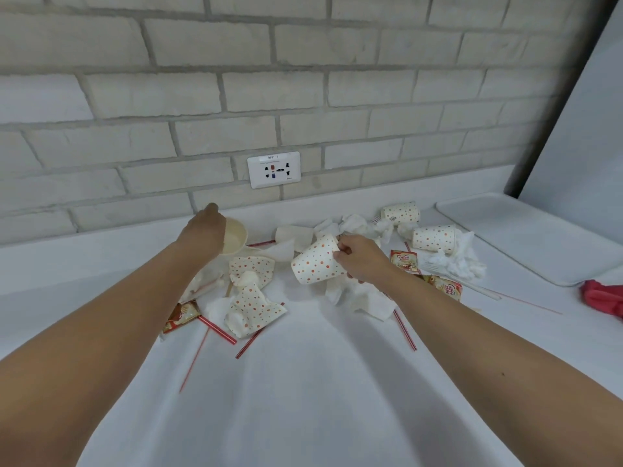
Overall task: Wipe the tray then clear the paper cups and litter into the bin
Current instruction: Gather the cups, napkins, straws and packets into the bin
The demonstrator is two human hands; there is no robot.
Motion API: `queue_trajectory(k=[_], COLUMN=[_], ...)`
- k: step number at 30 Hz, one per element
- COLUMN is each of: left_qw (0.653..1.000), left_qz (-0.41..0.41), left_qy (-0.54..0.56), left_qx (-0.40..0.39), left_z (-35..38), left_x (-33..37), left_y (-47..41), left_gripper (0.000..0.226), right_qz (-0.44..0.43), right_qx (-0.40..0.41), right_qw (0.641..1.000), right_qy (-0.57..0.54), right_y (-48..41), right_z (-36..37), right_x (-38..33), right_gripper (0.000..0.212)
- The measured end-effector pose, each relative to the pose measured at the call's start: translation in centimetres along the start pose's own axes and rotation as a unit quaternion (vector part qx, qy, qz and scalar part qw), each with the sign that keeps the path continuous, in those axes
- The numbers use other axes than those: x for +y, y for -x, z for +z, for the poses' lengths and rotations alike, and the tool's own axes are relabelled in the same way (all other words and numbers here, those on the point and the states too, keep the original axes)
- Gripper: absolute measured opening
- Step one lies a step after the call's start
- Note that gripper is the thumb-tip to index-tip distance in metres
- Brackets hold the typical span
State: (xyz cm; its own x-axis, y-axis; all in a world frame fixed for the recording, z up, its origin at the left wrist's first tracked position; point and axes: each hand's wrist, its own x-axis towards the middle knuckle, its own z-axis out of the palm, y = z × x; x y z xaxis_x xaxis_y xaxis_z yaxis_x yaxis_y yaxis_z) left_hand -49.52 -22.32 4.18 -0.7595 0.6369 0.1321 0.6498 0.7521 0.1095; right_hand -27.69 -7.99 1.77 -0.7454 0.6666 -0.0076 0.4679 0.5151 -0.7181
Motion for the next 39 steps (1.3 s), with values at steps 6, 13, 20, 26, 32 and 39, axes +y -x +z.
queue_trajectory(k=[6, 13, 20, 26, 32, 39], left_qw=[0.993, 0.969, 0.948, 0.923, 0.893, 0.864], left_qz=[0.096, 0.223, 0.284, 0.335, 0.377, 0.397], left_qy=[0.048, 0.059, 0.138, 0.189, 0.236, 0.269], left_qx=[0.047, 0.093, 0.041, 0.0, -0.066, -0.156], left_z=[-1.8, -3.3, -3.4, -2.1, -0.2, 4.4], left_x=[5.2, 14.7, 25.2, 34.2, 41.1, 46.7], left_y=[1.7, 8.0, 14.3, 20.1, 26.3, 34.1], left_gripper=[0.021, 0.059, 0.072, 0.073, 0.076, 0.071], right_qz=[-0.001, 0.029, 0.103, 0.163, 0.21, 0.26], right_qx=[0.028, 0.082, 0.142, 0.172, 0.219, 0.167], right_qw=[1.0, 0.995, 0.982, 0.969, 0.951, 0.95], right_qy=[-0.001, 0.037, 0.075, 0.067, 0.065, 0.05], right_y=[3.0, 8.0, 14.9, 21.9, 28.1, 34.2], right_z=[-2.8, -8.3, -14.8, -20.1, -24.3, -25.0], right_x=[0.9, 5.0, 10.7, 17.0, 22.3, 27.5], right_gripper=[0.017, 0.029, 0.016, 0.01, 0.02, 0.02])
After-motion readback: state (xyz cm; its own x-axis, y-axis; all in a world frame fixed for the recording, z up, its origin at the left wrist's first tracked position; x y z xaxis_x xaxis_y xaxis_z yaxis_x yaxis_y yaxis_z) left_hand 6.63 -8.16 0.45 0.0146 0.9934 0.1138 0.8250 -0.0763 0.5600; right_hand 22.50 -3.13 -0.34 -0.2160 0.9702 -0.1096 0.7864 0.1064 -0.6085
